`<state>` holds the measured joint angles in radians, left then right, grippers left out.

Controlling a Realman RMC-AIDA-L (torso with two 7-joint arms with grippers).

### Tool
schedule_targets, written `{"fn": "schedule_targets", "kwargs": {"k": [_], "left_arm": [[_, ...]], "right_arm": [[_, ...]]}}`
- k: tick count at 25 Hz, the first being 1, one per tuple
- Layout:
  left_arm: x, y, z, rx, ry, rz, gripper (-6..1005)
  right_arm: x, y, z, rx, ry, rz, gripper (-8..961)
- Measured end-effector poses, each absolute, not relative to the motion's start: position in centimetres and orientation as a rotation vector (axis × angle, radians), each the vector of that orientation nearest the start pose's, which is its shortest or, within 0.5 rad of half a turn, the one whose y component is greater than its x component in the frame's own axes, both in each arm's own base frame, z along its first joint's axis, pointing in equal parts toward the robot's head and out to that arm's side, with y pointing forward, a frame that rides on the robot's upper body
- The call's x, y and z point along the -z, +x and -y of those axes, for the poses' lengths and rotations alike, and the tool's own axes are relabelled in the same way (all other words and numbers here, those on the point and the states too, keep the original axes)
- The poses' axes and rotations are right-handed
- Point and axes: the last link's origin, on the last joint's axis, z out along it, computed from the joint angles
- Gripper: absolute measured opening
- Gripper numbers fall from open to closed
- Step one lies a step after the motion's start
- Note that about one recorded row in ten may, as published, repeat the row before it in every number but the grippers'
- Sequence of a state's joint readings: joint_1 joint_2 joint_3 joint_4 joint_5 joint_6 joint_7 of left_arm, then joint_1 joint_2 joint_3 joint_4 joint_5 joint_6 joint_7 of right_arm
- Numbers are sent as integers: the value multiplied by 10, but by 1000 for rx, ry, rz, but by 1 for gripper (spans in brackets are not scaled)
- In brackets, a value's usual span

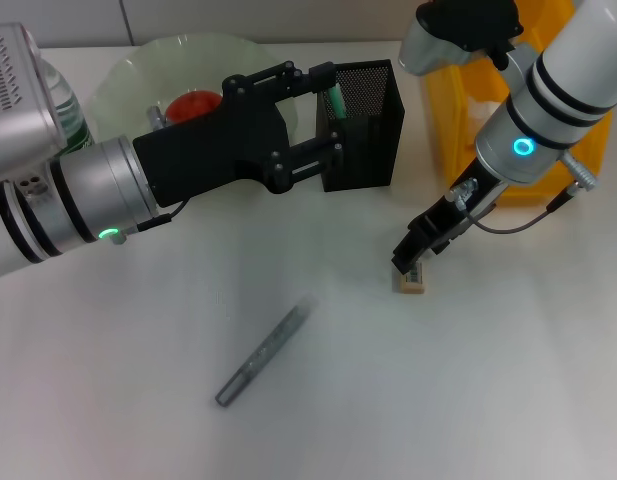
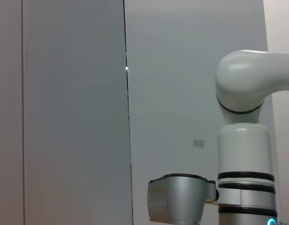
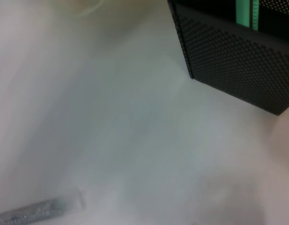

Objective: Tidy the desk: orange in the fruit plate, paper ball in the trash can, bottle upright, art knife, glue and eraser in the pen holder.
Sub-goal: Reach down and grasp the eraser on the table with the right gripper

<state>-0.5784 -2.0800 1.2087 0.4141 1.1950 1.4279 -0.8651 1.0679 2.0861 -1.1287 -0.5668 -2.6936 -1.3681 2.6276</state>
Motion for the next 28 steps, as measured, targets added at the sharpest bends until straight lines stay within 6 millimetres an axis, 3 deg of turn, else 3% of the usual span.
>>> {"fn": "schedule_targets", "kwargs": {"k": [18, 28], "left_arm": [[43, -196, -345, 1091, -2532, 133, 620], [43, -196, -346, 1087, -2530, 136, 620]], "right_arm": [[59, 162, -405, 597, -2626, -1155, 580], [57, 155, -395, 713, -2756, -930, 578]]}}
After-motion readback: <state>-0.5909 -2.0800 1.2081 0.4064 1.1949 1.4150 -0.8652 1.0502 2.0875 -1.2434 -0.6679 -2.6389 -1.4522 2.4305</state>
